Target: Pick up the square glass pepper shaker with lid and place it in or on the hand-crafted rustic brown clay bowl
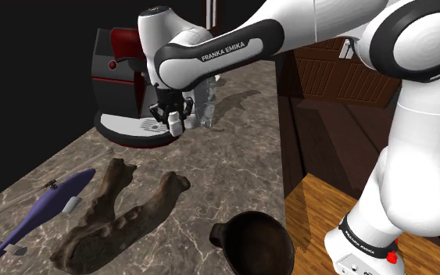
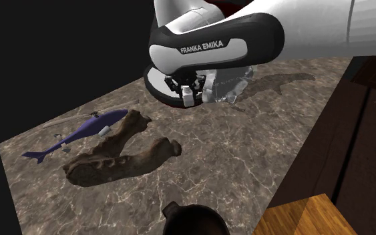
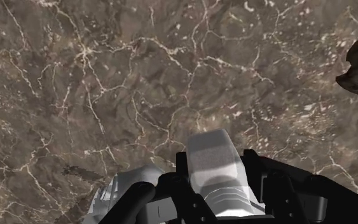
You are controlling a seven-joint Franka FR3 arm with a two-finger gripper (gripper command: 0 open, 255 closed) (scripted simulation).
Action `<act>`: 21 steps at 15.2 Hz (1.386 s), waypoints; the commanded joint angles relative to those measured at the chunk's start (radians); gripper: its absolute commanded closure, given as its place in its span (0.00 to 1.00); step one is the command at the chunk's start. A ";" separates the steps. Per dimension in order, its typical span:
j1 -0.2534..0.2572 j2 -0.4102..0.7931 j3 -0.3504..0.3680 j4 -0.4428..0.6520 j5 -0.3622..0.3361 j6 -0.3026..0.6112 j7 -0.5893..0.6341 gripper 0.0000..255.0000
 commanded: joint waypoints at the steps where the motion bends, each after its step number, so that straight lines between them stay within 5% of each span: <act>1: 0.001 -0.003 0.001 0.022 0.003 -0.025 -0.006 1.00; 8: 0.003 -0.014 0.004 0.099 0.013 -0.110 -0.025 1.00; 21: 0.079 -0.424 0.085 -0.381 0.101 -0.057 0.123 1.00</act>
